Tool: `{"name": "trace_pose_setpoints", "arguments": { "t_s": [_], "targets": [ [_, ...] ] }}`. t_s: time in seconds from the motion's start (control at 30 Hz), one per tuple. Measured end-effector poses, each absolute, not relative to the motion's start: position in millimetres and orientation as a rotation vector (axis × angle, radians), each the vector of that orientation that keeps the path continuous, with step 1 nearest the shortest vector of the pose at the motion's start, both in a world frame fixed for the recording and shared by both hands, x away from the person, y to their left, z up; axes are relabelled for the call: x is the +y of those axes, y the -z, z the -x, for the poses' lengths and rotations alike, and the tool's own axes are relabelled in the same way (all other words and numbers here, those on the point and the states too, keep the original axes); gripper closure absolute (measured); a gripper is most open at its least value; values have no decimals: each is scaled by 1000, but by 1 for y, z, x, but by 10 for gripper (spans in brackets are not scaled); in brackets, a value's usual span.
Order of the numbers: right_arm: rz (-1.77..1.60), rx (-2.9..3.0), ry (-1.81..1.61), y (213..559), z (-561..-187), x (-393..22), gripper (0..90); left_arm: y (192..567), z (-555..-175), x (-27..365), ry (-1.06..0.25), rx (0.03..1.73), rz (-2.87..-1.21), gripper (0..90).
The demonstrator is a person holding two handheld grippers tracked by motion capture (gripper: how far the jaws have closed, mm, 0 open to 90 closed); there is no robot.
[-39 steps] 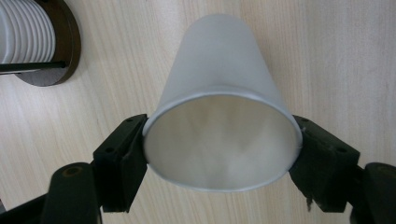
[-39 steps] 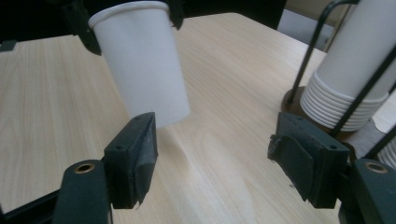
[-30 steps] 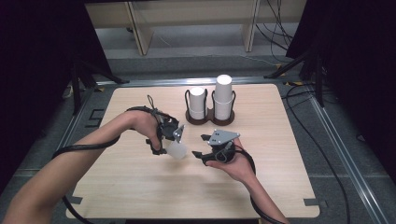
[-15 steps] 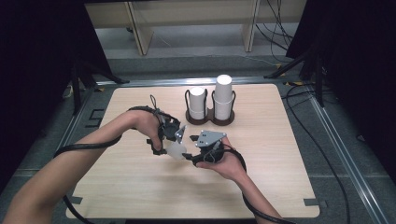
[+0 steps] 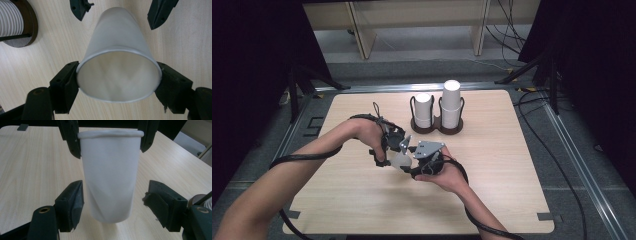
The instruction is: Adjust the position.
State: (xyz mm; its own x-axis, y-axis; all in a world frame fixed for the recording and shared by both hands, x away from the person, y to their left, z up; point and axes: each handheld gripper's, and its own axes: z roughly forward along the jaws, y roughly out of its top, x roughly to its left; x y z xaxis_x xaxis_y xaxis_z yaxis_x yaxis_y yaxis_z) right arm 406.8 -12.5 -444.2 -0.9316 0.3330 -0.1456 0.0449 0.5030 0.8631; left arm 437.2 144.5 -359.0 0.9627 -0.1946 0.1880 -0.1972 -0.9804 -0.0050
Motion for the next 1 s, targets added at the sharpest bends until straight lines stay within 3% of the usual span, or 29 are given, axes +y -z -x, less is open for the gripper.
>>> {"name": "trace_pose_setpoints", "arguments": {
  "t_s": [1.0],
  "targets": [
    [-359, 2457, -1421, 454, -406, 2, 295, 354, -435, 141, -296, -331, -3079, 251]
  ]
}}
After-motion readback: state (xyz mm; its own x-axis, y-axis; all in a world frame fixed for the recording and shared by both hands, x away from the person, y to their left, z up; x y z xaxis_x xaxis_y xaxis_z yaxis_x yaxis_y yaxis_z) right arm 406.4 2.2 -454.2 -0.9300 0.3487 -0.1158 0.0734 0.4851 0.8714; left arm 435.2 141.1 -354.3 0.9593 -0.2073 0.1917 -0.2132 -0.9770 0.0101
